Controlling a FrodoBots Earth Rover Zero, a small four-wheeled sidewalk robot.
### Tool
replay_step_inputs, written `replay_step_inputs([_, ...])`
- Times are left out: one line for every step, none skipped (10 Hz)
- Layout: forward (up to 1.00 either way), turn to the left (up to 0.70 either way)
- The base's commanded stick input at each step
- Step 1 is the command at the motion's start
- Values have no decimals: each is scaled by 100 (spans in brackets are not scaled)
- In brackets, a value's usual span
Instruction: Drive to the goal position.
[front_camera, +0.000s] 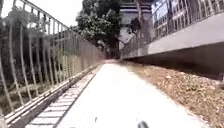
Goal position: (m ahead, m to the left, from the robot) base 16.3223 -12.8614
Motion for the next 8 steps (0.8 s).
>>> replay_step_inputs([70, 0])
replay_step_inputs([70, 0])
replay_step_inputs([70, 0])
replay_step_inputs([70, 0])
replay_step_inputs([70, 1])
replay_step_inputs([70, -4])
replay_step_inputs([70, -25])
replay_step_inputs([70, -33])
